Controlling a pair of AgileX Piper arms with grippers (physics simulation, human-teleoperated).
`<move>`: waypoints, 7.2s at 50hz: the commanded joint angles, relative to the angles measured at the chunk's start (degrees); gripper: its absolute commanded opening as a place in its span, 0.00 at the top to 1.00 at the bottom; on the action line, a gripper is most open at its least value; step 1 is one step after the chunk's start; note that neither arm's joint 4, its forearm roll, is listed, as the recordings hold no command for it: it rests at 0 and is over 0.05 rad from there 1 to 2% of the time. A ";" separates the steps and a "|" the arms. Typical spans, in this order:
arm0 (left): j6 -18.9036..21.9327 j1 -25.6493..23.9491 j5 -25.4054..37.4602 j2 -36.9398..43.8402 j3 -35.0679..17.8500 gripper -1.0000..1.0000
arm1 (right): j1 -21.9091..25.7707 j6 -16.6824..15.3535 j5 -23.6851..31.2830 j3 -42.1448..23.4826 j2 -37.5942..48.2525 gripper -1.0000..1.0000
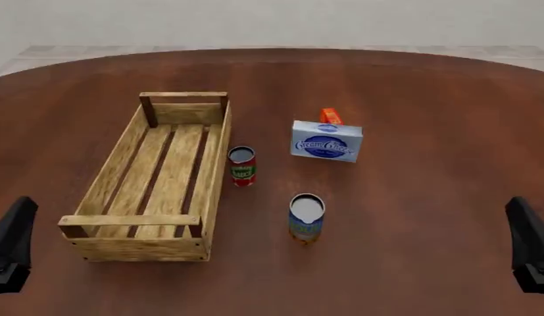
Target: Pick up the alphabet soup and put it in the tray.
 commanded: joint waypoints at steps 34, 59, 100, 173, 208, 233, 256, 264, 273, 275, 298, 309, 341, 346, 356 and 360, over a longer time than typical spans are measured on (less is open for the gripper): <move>0.03 0.07 -0.46 0.47 0.10 0.00 | 7.59 1.72 -1.10 -9.91 15.27 0.00; 0.13 0.04 -0.42 0.45 0.03 0.00 | 20.43 -1.64 20.35 -36.51 36.67 0.00; 0.31 0.01 -0.10 -0.02 0.02 0.00 | 31.56 -11.73 38.07 -57.99 59.14 0.00; 0.31 0.01 0.05 -0.02 -0.11 0.00 | 40.56 -6.26 27.87 -53.31 72.79 0.00; 0.30 0.01 0.11 0.02 -0.21 0.00 | 39.33 -4.83 23.48 -50.29 75.68 0.00; 0.31 0.02 0.11 0.02 -0.21 0.00 | 38.60 -3.58 20.25 -48.88 78.25 0.00; 0.30 0.03 0.11 0.02 -0.21 0.00 | 37.87 -2.49 18.02 -48.31 80.46 0.00; 0.30 0.02 0.10 0.02 -0.21 0.00 | 37.67 -2.35 17.56 -47.98 80.96 0.00; 0.30 0.02 0.12 0.02 -0.21 0.00 | 38.26 -1.64 16.42 -47.31 81.86 0.00; 0.30 0.02 0.11 0.02 -0.21 0.00 | 38.33 -1.52 16.38 -47.32 81.98 0.00; 0.32 0.02 0.10 0.02 -0.21 0.00 | 37.81 -1.63 13.82 -46.16 84.62 0.00; 0.31 0.01 0.10 0.02 -0.21 0.00 | 37.67 -1.41 13.34 -46.08 85.51 0.00; 0.30 0.01 0.10 0.02 -0.21 0.00 | 37.92 -0.49 11.19 -45.49 88.56 0.00; 0.31 0.01 0.11 0.02 -0.21 0.00 | 37.82 -0.43 10.84 -45.43 89.03 0.00; 0.31 0.01 0.10 0.02 -0.21 0.00 | 37.78 -0.20 10.51 -45.64 89.80 0.00; 0.31 0.02 0.10 0.02 -0.21 0.00 | 37.77 -0.17 10.14 -45.64 90.32 0.00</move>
